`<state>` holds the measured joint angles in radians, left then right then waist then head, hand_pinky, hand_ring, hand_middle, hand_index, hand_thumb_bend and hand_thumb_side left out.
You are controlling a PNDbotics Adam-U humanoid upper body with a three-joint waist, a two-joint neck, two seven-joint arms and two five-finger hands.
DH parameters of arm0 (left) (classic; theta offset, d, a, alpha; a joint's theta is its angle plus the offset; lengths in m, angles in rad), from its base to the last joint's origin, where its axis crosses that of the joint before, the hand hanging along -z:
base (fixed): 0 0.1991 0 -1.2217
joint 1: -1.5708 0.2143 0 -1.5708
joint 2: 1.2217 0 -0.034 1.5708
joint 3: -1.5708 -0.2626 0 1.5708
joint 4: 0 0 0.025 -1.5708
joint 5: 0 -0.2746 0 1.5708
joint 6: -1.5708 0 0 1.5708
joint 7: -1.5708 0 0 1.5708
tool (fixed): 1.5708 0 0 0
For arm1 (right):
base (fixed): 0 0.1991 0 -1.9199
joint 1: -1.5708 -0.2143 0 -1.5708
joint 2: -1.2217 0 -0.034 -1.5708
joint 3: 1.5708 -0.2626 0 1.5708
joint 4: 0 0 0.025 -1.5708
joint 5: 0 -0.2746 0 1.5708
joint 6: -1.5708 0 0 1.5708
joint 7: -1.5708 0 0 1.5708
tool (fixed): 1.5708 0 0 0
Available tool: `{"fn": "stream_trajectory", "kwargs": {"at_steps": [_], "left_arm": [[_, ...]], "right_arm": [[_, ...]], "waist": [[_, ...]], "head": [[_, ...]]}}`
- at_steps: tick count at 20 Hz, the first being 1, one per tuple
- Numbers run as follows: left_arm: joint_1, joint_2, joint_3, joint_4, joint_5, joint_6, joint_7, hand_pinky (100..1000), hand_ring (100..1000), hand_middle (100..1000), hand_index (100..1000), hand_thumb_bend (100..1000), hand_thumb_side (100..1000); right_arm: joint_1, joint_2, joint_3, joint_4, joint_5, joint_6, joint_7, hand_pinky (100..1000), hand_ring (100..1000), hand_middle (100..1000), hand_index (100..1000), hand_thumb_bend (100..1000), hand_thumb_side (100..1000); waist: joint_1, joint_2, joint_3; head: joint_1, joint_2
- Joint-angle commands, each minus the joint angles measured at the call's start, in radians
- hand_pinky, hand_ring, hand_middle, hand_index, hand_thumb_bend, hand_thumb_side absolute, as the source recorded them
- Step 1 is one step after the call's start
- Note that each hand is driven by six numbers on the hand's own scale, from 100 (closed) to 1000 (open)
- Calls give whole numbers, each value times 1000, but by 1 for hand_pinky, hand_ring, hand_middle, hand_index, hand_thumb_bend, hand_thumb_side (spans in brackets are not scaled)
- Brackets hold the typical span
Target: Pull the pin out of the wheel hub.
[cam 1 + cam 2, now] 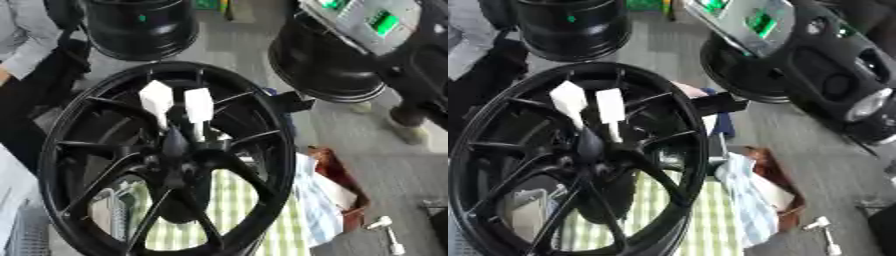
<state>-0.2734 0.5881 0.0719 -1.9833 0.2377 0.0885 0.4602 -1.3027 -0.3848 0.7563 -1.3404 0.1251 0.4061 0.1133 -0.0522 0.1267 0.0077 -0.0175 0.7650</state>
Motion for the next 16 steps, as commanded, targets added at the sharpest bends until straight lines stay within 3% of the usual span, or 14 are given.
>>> {"fn": "stream_trajectory", "kwargs": {"at_steps": [1,4,6,13,16], "left_arm": [[-14,27,15,-17,2,-2,7,821,907,845,932,677,638],[-14,25,16,-17,5,-1,9,820,906,844,931,678,637],[-13,27,18,-17,5,-1,11,820,906,844,931,678,637],[1,41,24,-17,2,-2,19,819,906,842,929,680,635],[4,43,25,-17,1,-2,20,819,907,842,929,679,636]], "right_arm": [[-39,38,66,75,16,-42,48,887,895,858,888,207,629],[-54,79,133,149,15,-89,95,887,897,864,891,220,618],[-61,93,146,178,19,-121,127,888,901,868,893,240,593],[-69,88,144,215,53,-229,235,887,901,870,894,253,588],[-71,77,116,223,68,-274,281,885,898,869,893,254,587]], "waist": [[3,-12,2],[4,-12,2],[4,-13,1],[-5,-13,-12],[-7,-14,-18]], "head": [[-6,5],[-4,5],[-3,5],[19,5],[27,5]]}}
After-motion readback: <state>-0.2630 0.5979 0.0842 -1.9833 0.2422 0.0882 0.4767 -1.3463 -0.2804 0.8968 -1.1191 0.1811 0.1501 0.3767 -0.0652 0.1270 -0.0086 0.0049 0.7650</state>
